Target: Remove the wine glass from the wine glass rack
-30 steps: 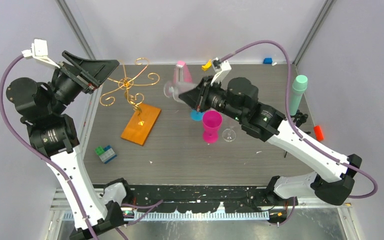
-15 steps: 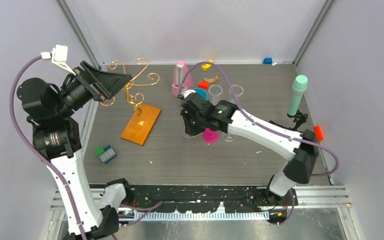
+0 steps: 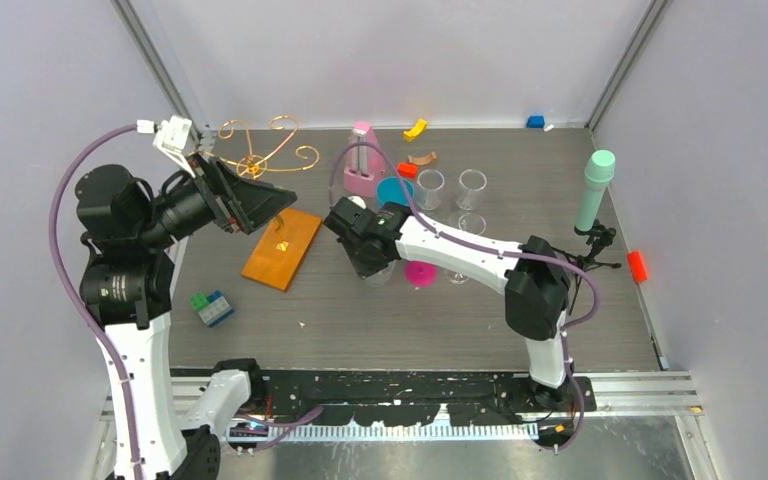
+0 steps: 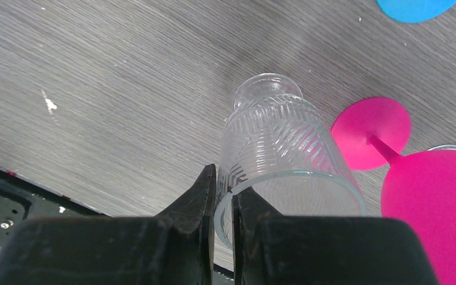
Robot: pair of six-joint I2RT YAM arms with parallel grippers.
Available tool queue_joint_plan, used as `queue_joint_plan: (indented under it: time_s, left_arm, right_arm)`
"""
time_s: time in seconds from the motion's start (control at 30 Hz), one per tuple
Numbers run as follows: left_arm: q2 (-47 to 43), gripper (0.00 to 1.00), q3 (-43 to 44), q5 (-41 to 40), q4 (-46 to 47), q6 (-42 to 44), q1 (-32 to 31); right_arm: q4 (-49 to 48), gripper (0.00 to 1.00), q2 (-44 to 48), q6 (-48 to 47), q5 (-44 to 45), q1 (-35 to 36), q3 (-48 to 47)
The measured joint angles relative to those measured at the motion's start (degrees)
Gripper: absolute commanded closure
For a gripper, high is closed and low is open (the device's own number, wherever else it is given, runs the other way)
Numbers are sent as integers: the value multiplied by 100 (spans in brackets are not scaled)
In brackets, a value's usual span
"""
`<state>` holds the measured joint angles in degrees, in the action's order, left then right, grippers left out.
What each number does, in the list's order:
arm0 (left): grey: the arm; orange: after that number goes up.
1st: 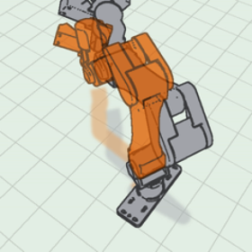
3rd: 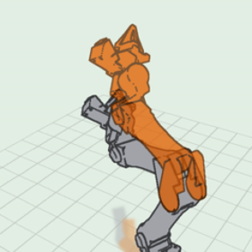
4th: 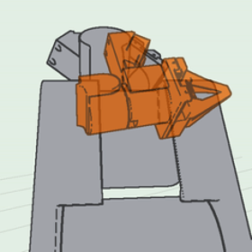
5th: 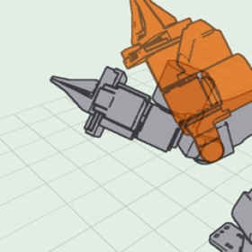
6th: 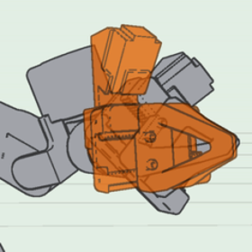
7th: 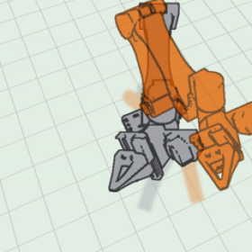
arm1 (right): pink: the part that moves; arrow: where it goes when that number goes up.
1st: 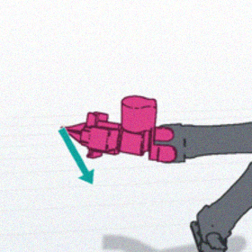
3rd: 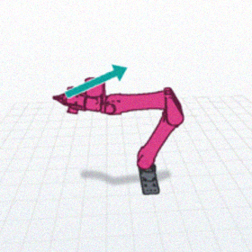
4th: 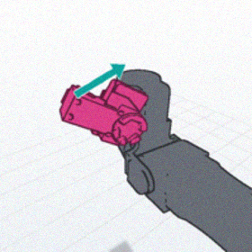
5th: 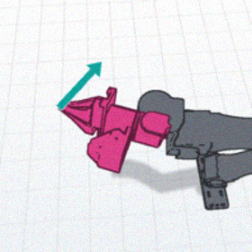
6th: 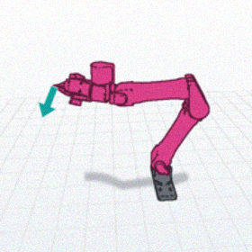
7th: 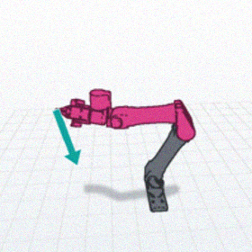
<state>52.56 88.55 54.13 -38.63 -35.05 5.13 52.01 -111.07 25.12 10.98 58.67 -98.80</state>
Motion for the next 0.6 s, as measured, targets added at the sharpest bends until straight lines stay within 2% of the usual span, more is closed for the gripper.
queue_joint_plan:
  time_s: [0.2, 0.43, 0.5, 0.53, 0.6]
  left_arm:
    - [-232, 11, -380, -369, -470, 461, -101]
    - [-391, 11, -448, -942, -964, 817, -153]
    - [-479, 10, -498, -1115, -1121, 879, -177]
    - [-522, 10, -531, -1207, -1182, 896, -181]
    - [-632, 10, -616, -1462, -1366, 949, -201]
  right_arm:
    - [74, 86, -234, -9, 46, -2, -37]
    - [96, 77, -472, -114, 50, -2, -122]
    - [105, 71, -472, -127, 72, -2, -155]
    - [105, 64, -472, -133, 94, -2, -181]
    - [101, 56, -472, -146, 131, -2, -225]
